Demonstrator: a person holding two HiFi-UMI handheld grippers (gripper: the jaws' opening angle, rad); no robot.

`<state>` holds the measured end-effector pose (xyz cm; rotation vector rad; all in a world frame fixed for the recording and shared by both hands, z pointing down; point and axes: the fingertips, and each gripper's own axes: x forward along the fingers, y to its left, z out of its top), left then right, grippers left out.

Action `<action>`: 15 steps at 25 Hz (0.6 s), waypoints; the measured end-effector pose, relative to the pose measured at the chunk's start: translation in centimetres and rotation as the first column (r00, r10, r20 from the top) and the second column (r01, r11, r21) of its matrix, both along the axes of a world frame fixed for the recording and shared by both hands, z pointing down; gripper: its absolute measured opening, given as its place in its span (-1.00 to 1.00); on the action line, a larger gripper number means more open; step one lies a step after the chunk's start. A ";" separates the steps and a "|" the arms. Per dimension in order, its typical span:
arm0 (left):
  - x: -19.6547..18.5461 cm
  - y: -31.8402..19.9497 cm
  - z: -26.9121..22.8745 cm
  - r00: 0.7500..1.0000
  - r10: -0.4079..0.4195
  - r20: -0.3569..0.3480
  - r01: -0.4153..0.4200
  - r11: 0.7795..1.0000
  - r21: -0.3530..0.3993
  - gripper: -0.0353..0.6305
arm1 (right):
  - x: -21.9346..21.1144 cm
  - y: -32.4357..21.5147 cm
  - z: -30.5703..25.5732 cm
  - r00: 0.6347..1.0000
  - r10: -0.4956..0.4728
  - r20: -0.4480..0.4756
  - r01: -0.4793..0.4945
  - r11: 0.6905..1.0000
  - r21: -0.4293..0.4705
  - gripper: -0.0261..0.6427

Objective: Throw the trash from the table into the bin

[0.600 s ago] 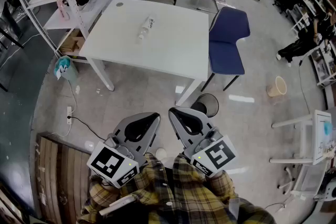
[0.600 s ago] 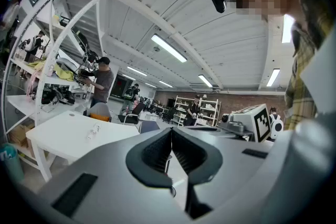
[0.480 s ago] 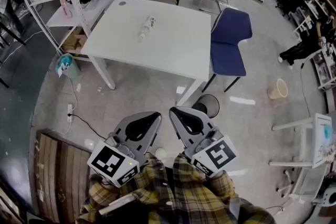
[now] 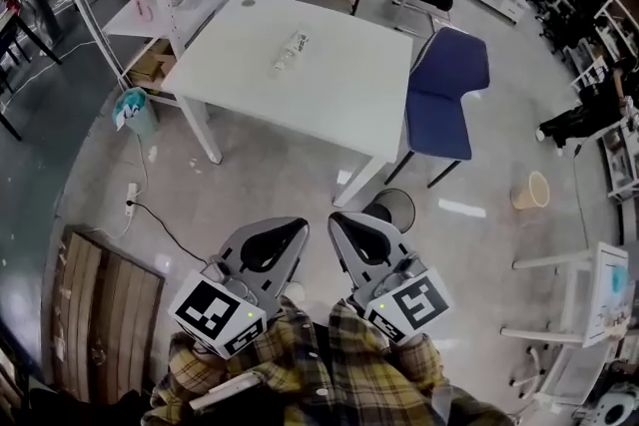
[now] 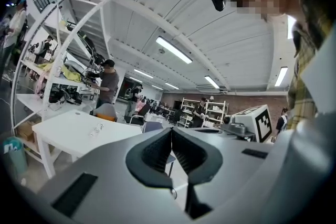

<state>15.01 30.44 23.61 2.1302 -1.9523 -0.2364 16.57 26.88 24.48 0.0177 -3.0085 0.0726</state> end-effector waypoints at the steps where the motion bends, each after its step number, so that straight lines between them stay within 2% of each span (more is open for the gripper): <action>1: 0.1 0.0 0.1 1.000 -0.006 -0.004 0.006 1.000 -0.001 -0.86 | 0.1 0.0 0.1 1.000 -0.006 -0.006 0.006 1.000 0.002 -0.93; 8: -1.8 -0.4 1.5 0.998 -0.046 -0.032 0.046 0.999 -0.023 -0.86 | -1.4 -0.9 1.7 0.999 -0.023 -0.035 0.022 0.999 -0.034 -0.93; 15: -7.0 -2.2 1.9 0.998 -0.041 -0.040 0.041 0.999 -0.022 -0.86 | -5.8 -3.0 2.1 0.999 -0.005 -0.037 0.004 0.999 -0.041 -0.93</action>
